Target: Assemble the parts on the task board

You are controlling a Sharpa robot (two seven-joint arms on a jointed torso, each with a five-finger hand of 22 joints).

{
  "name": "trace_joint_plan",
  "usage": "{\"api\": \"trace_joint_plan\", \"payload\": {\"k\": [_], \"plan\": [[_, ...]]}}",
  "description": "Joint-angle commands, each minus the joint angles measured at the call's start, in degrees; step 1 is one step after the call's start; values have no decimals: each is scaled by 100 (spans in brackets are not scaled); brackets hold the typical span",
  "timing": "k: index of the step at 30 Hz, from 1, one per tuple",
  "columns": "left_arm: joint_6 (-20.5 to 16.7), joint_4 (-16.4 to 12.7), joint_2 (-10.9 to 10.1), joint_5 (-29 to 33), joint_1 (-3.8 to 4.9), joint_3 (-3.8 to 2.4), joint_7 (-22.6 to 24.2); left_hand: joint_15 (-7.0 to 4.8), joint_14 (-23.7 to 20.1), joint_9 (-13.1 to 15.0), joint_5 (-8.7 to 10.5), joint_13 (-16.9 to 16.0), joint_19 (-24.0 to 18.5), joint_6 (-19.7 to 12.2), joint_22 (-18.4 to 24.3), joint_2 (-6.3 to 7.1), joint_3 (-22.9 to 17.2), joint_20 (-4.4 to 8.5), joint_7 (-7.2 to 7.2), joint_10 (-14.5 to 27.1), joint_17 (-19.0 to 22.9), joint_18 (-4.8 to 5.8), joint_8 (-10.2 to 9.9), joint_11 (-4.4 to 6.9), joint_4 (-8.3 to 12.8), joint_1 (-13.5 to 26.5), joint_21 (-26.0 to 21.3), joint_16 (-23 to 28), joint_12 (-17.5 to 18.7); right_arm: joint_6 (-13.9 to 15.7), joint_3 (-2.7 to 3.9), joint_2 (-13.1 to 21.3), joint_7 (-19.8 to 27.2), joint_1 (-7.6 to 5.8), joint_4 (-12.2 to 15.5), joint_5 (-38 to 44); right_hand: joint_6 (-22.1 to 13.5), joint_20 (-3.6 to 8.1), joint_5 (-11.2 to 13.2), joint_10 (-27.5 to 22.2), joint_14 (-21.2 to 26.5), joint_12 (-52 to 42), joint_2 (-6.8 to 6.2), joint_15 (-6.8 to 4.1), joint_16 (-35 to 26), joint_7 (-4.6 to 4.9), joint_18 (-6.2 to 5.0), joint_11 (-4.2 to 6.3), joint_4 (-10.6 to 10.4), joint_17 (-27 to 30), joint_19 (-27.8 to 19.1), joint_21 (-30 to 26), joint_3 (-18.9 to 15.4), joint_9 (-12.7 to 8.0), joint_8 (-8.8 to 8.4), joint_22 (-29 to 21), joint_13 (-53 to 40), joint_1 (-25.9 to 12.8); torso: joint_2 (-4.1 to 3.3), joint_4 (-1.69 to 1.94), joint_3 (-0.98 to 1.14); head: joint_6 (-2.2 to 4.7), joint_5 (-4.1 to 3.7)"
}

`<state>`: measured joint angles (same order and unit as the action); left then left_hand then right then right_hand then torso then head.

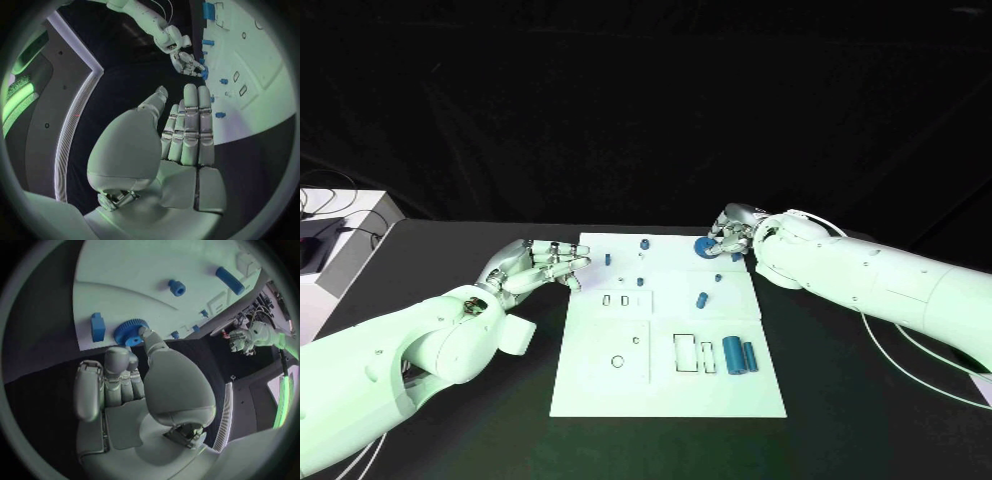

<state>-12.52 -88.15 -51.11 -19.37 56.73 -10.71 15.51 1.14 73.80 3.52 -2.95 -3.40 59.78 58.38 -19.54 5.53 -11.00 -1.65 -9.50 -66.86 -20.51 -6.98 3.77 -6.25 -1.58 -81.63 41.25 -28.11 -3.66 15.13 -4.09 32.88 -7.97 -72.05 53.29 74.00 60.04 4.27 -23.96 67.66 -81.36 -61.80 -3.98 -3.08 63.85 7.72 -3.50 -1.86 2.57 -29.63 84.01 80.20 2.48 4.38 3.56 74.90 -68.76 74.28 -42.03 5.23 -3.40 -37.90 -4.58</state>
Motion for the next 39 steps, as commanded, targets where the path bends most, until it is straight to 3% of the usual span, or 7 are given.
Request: {"api": "trace_joint_plan", "payload": {"k": [1, 6, 11, 18, 28, 33, 39], "plan": [[71, -10, 8, -26, 5, -5, 10, 9, -26, 7, 14, 4, -39, -12, 6, -12, -8, 16, -15, 18, 5, -43, -18, 8, -16, -52, 24, 26, 32, -259, -36, -23, -64, 44, 42, 166, 72, 16, 5, 24, 12, 5, 91, -32, -21, 10, 37, 51, 72, -9, 515, 19, 35, 7, 33, 911, -7, 30, 0, -1, -2, -5, -3], [69, -13, 4, -26, 5, -5, 10, 8, -27, 7, 14, 5, -44, -8, 4, -13, -23, 19, -17, 14, 4, -43, -18, 8, -13, -58, 39, 26, 32, -8, -48, -16, -57, 45, 124, 263, 189, 36, -14, 92, 6, -30, 156, -52, -32, -30, 46, 82, 155, -11, 516, 13, 120, 9, 43, 911, -41, 29, -3, -6, 3, 3, 3], [70, -16, 4, -27, 5, -5, 10, 8, -27, 7, 14, 5, -44, -8, 4, -13, -23, 19, -17, 14, 4, -43, -18, 8, -13, -58, 39, 26, 32, 610, -52, 46, -81, 58, 315, 478, 305, 68, 2, 103, 4, 17, 285, -79, -54, -70, 52, 116, 253, -7, 515, -2, 293, 7, 39, 902, -37, 29, -4, -1, 1, 10, 6], [67, -12, -8, -28, 4, -5, 12, 8, -27, 7, 14, 5, -44, -8, 4, -13, -23, 19, -17, 14, 4, -43, -18, 8, -13, -58, 39, 26, 32, 1249, -43, 213, -130, 67, 716, 618, 362, 98, -54, 135, -10, 72, 246, -98, -77, -87, 60, 134, 375, -6, 515, -12, 512, -4, 30, 891, -60, -101, 2, -2, -3, -19, 24], [63, -23, -19, -28, 4, -5, 14, 8, -27, 7, 14, 5, -44, -8, 4, -13, -23, 19, -17, 14, 4, -43, -18, 8, -13, -58, 39, 26, 32, 1401, -9, 296, -216, 61, 1406, 756, 348, 95, -30, 134, -9, 87, 221, -94, -79, -82, 57, 130, 388, -11, 515, -13, 520, -6, 34, 889, -66, -124, 0, -9, -7, 12, 67], [67, -35, -13, -28, 4, -5, 15, 8, -27, 7, 14, 5, -44, -8, 4, -13, -23, 19, -17, 14, 4, -43, -18, 8, -13, -58, 39, 26, 32, 1377, -10, 114, -275, 72, 1507, 1032, 336, 91, 18, 131, -7, 96, 206, -91, -86, -78, 55, 126, 377, -10, 514, -22, 513, -7, 32, 884, -67, -139, -1, 5, -4, 14, 65], [69, -45, -5, -30, 4, -5, 15, 8, -27, 7, 14, 5, -44, -8, 4, -13, -23, 19, -17, 14, 4, -43, -18, 8, -13, -58, 39, 26, 32, 1361, -23, -185, -325, 101, 1358, 1214, 331, 89, 20, 130, -8, 102, 207, -90, -89, -77, 54, 125, 376, -10, 514, -24, 519, -8, 32, 882, -69, -130, 2, 21, -19, 16, 59]]}}
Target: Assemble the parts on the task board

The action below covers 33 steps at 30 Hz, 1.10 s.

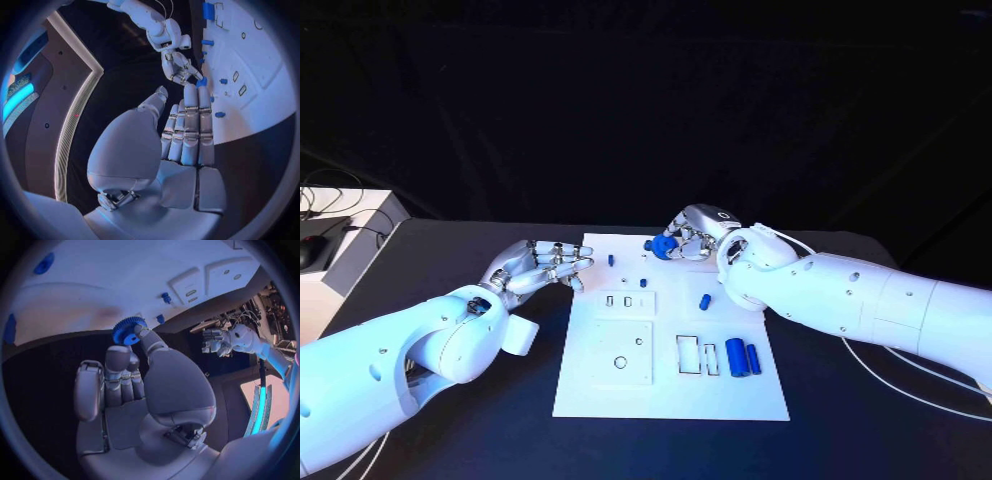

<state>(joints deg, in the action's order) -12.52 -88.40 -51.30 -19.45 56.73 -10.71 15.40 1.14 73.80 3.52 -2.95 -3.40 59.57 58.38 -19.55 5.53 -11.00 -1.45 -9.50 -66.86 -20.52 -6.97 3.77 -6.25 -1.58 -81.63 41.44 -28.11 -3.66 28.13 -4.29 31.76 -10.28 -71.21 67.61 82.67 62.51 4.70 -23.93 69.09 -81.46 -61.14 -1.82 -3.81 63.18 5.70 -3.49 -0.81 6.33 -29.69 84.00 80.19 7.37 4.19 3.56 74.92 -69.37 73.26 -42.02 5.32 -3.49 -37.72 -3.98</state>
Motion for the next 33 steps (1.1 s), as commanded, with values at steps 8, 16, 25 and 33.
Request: {"api": "trace_joint_plan", "payload": {"k": [8, 16, 25, 33], "plan": [[68, -32, 13, -23, 5, -5, 24, 8, -26, 7, 14, 5, -23, -7, 5, -13, -23, -1, -17, 14, 5, -43, -18, 8, -13, -58, 20, 26, 32, 72, -9, -416, -110, 96, -315, 477, 83, 45, 16, -8, 1, 32, -12, -17, -24, 127, 54, 20, 2, -6, 514, -21, 36, 11, 33, 881, -15, -21, -6, 19, -5, -13, 1], [69, -36, 20, -29, 6, -5, 24, 8, -26, 7, 14, 5, -23, -7, 5, -13, -23, -1, -17, 14, 5, -43, -18, 8, -13, -58, 20, 26, 32, -15, -10, -611, -83, 174, -419, 537, 74, 44, 15, -10, 1, 37, -11, -16, -26, 131, 53, 17, -1, -6, 514, -24, 39, 10, 30, 879, -19, -23, -5, 14, -3, -33, 16], [72, -28, 27, -42, 6, -5, 23, 7, -27, 7, 14, 4, -43, -7, 13, 0, -54, -1, -15, 10, 3, -44, -18, 10, -8, -51, 57, 22, 32, -43, -10, -728, -96, 219, -555, 623, 57, 43, 16, -18, 0, 46, -17, -13, -27, 137, 52, 14, -8, -8, 514, -24, 34, 7, 27, 880, -17, -32, 0, 13, 2, -49, 32], [70, -29, 24, -44, 6, -5, 20, 7, -27, 7, 14, 4, -43, -7, 13, 0, -54, -1, -15, 10, 3, -44, -18, 10, -8, -51, 57, 22, 32, -109, -10, -782, -102, 225, -679, 625, 37, 39, 16, -27, 1, 59, -25, -10, -29, 144, 52, 9, -18, -10, 514, -23, 32, 6, 27, 881, -15, -33, -8, 2, 8, -34, 37]]}}
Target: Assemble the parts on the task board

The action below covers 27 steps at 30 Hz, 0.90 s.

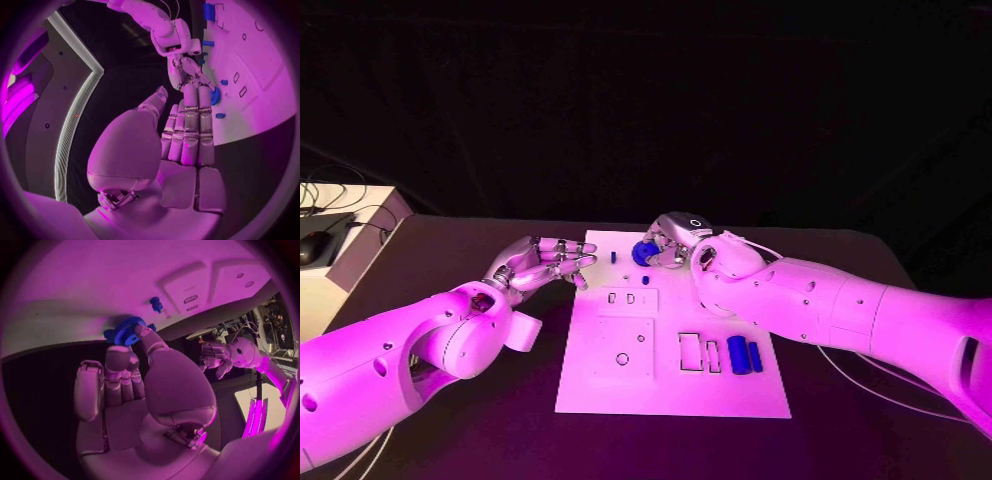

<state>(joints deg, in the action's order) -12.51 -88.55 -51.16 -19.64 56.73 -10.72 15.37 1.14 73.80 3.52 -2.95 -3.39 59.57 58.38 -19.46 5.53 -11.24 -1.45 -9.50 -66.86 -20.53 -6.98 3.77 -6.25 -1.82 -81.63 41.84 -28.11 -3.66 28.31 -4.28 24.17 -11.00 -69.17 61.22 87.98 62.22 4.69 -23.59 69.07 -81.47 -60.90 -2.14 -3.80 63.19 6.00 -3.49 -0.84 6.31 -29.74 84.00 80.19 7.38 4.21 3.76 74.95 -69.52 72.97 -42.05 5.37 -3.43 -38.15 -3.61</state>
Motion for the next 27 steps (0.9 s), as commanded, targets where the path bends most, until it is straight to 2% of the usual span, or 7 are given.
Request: {"api": "trace_joint_plan", "payload": {"k": [1, 15, 19, 21, 22, 25, 27], "plan": [[70, -14, 11, -25, 5, -4, 22, 7, -28, 7, 14, 4, -44, -7, 5, 0, -30, -1, -15, 10, 4, -43, -18, 10, 16, -51, 17, 22, 32, -135, -11, -35, -34, 21, -60, 95, 60, 39, -13, -35, 3, 46, 2, -10, -30, 118, 52, 10, -20, -5, 514, -21, 26, 4, 6, 879, 7, -10, -4, 0, 2, 9, -3], [78, -7, 8, -25, 5, -4, 13, 8, -28, 7, 14, 4, -47, -7, 14, -2, -32, -2, -15, 13, 5, -43, -18, 9, 13, -42, 24, 23, 32, -229, -12, -90, -75, 41, -253, 88, 20, 33, -7, -62, 4, 85, -17, -4, -40, 131, 50, 0, -46, -9, 514, -26, 5, 0, 2, 877, 30, -22, -4, -9, 2, -6, 0], [80, -7, 11, -25, 5, -4, 10, 8, -28, 7, 14, 4, -47, -7, 14, -2, -32, -2, -15, 13, 5, -43, -18, 9, 13, -42, 24, 23, 32, -232, -12, -103, 1, 43, -282, -13, -303, 4, 207, -137, 7, 189, -130, 40, -41, 224, 45, -64, -159, -20, 513, -23, -175, -35, -11, 883, 109, -137, -3, -9, 2, -7, -1], [81, -5, 13, -25, 5, -4, 8, 8, -28, 7, 14, 4, -47, -7, 14, -2, -32, -2, -15, 13, 5, -43, -18, 9, 13, -42, 24, 23, 32, -221, -12, -109, 54, 43, -294, -91, -537, -34, 450, -199, 9, 260, -201, 76, -30, 274, 34, -114, -351, -37, 513, -24, -375, -33, 4, 885, 176, -243, -3, -3, 4, -4, -4], [81, -3, 14, -25, 5, -4, 8, 8, -28, 7, 14, 4, -47, -7, 14, -2, -32, -2, -15, 13, 5, -43, -18, 9, 13, -42, 24, 23, 32, -218, -12, -111, 98, 43, -300, -160, -643, -84, 459, -239, 26, 268, -281, 101, -14, 302, 13, -142, -713, -73, 514, -17, -514, -31, -9, 899, 233, -284, -1, -1, 4, -4, -5], [83, 0, 14, -25, 5, -4, 6, 8, -28, 7, 14, 4, -47, -7, 14, -2, -32, -2, -15, 13, 5, -43, -18, 9, 13, -42, 24, 23, 32, -223, -13, -101, 176, 44, -296, -279, -719, -103, 266, -275, 31, 258, -356, 117, -9, 318, 6, -161, -1216, -110, 515, -6, -510, -33, -9, 917, 268, -796, 3, 4, 2, -15, -1], [84, 3, 13, -25, 5, -4, 3, 11, -27, 7, 15, 4, -48, -10, 25, -1, -23, -5, -19, 18, 6, -42, -18, 6, 2, -26, 24, 25, 32, -243, -13, -81, 211, 44, -276, -346, -724, -105, 240, -288, 35, 221, -521, 121, -18, 321, 8, -165, -1546, -157, 516, -2, -333, -32, -8, 933, 290, -929, 1, 3, 1, -15, 2]]}}
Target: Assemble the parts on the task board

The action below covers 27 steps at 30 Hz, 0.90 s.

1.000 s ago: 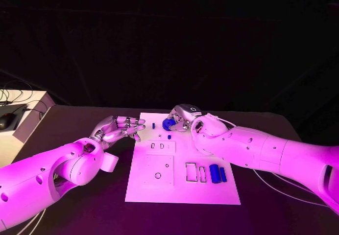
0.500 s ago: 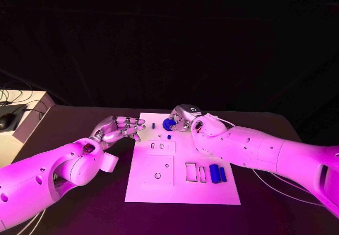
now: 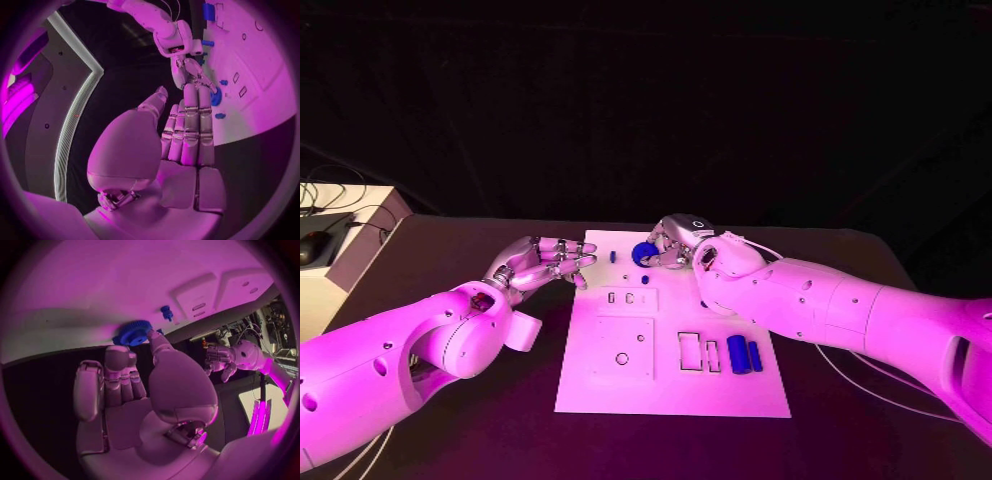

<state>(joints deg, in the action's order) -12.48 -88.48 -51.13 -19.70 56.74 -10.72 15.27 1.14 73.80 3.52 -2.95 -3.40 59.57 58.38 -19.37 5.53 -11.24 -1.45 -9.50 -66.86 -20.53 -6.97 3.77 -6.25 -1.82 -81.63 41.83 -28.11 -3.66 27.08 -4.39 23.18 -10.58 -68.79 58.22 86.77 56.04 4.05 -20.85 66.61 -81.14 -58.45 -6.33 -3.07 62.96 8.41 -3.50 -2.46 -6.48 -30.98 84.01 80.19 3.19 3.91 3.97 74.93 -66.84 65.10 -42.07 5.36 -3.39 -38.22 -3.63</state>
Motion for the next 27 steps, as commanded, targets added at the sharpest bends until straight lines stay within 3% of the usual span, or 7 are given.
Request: {"api": "trace_joint_plan", "payload": {"k": [1, 6, 10, 18, 27], "plan": [[81, -3, 9, -19, 5, -4, 12, 14, -26, 7, 15, 4, -48, -11, 18, -7, -18, -7, -20, 20, 6, -41, -18, 5, -16, -3, 22, 24, 32, -132, -2, 30, 181, 5, 35, -249, -99, -40, -44, -40, 0, -27, -103, 46, 6, 74, 7, -5, -304, -37, 514, -6, 77, -2, -27, 933, 21, -181, 2, 5, -2, -8, 3], [81, 5, 1, -19, 5, -4, 8, 16, -26, 7, 14, 4, -50, -12, 25, -20, -10, -12, -16, 22, 8, -39, -18, 7, -45, 29, 13, 26, 31, -190, -2, 115, 239, 6, 112, -353, -17, -31, -130, -15, -10, -78, 0, 35, 5, 49, 10, 17, -249, -62, 516, 1, 22, 0, -25, 947, 10, -211, -3, -7, 1, -6, 20], [78, 24, 2, -19, 5, -4, 7, 16, -26, 7, 14, 4, -50, -12, 25, -20, -10, -12, -16, 22, 8, -39, -18, 7, -45, 29, 13, 26, 31, -212, -6, 160, 269, 11, 149, -389, 23, -23, -163, -8, -12, -100, 180, 27, -5, 32, 11, 28, -64, -77, 517, 2, -87, 1, -23, 959, 6, -265, -5, -17, 4, -1, 8], [81, 46, 14, -19, 4, -4, 6, 15, -20, 8, 14, 4, -23, -14, 60, -16, -8, -14, -19, 26, 12, -43, -17, 5, -73, 4, -16, 27, 31, -261, -11, 216, 287, 22, 206, -410, 130, -18, -208, 19, -19, -134, 508, 14, 1, -1, 13, 49, 185, -77, 518, 7, -253, 2, -20, 968, -28, -298, 2, 0, 4, -22, -2], [73, 53, 9, -19, 4, -4, 5, 15, -20, 8, 14, 4, -23, -14, 60, -16, -8, -14, -19, 26, 12, -43, -17, 5, -73, 4, -16, 27, 31, -197, -19, 328, 215, 36, 240, -364, 139, -17, -214, 19, -16, -132, 530, 14, 0, -5, 12, 48, 196, -73, 518, 5, -274, 4, -16, 968, -31, -315, 2, -6, 4, -6, 0]]}}
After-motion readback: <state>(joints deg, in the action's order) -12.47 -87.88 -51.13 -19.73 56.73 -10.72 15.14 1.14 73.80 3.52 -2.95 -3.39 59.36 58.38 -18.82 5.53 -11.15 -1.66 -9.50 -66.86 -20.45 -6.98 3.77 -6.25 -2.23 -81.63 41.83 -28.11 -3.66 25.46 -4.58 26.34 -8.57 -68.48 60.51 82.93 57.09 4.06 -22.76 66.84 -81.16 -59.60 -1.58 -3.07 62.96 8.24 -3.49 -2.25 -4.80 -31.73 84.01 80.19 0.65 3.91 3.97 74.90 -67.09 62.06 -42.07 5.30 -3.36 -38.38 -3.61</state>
